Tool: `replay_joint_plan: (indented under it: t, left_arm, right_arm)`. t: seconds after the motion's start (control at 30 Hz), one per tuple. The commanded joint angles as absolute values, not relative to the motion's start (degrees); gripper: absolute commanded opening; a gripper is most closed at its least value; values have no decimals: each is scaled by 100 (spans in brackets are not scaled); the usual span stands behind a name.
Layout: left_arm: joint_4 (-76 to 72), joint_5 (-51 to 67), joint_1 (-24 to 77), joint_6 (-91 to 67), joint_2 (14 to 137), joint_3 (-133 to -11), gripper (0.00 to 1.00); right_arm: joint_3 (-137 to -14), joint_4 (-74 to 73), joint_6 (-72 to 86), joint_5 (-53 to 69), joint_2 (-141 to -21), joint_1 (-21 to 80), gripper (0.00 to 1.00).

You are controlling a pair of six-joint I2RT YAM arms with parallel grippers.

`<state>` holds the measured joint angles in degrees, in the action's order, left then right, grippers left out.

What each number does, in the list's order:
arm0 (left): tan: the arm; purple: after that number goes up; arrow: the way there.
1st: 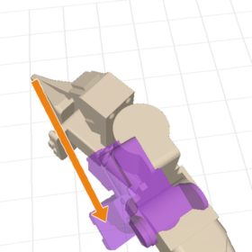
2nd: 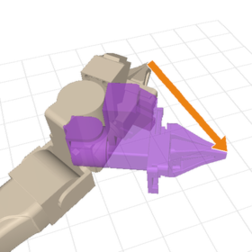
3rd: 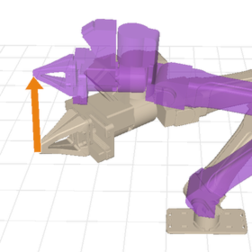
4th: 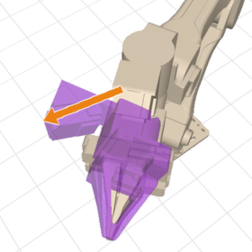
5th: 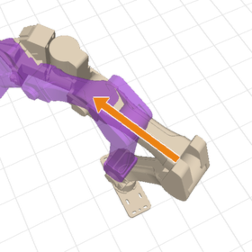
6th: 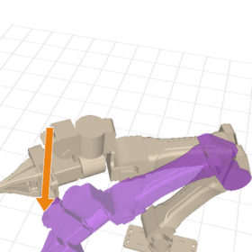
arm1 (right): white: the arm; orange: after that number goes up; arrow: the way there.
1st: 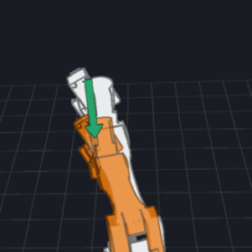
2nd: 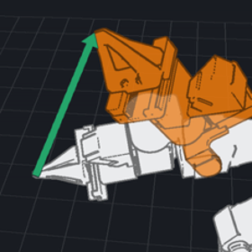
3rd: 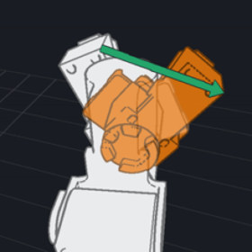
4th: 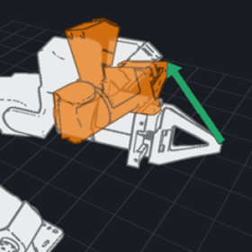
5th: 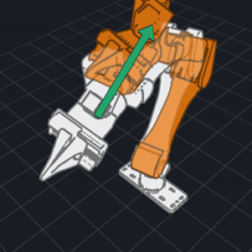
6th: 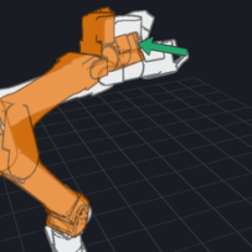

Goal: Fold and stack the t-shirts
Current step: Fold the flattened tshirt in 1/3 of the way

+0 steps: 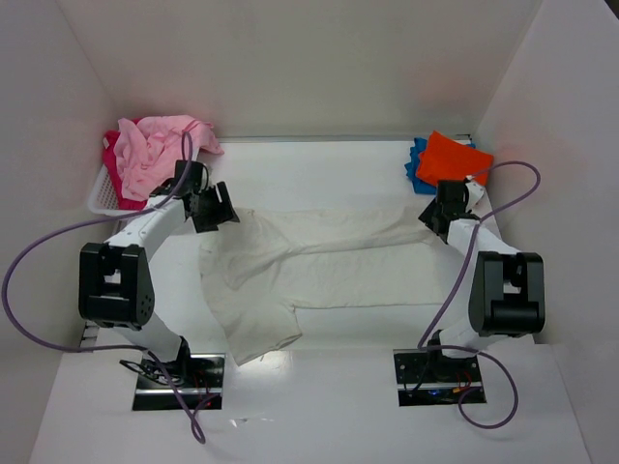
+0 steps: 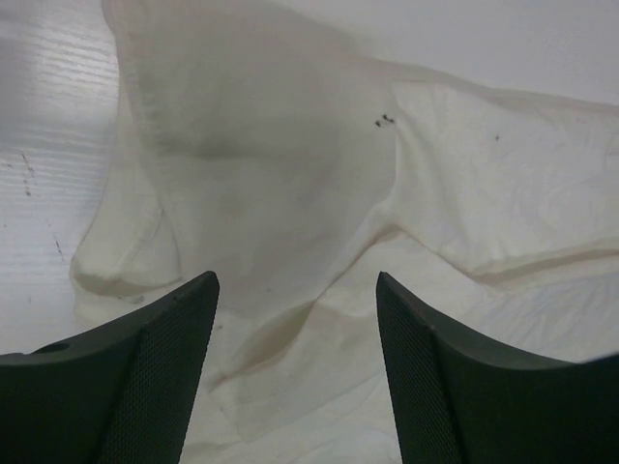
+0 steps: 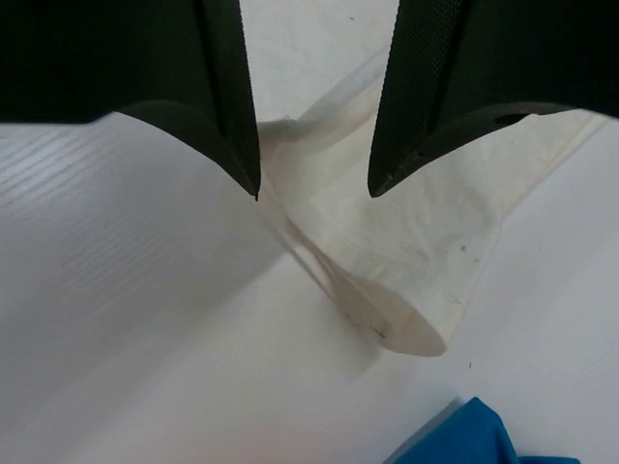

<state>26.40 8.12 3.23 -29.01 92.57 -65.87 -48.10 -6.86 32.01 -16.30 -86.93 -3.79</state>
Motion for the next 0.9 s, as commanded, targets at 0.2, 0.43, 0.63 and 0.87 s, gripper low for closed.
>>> replay_joint_plan:
  t: [0.2,0.43,0.63,0.87]
  left_arm:
    - [2112,905,-79,-3085,9657,-6486,73]
    - [2057,1169,-132,-3085,9867,-6486,61]
    - [2004,1222,-185,-2979,9870,-6486,59]
    - [2004,1222,-274,-2927,9765,-6486,67]
  right_arm:
    - [-5203,-1079,3199,-1178,-9167,-422,47]
    - [-5273,-1437,3252,-1020,-9109,-422,35]
    - [-5018,-1663,3350,-966,-8895,-422,25]
    - [-5010,-1821,3357,-721,-9044,-422,21]
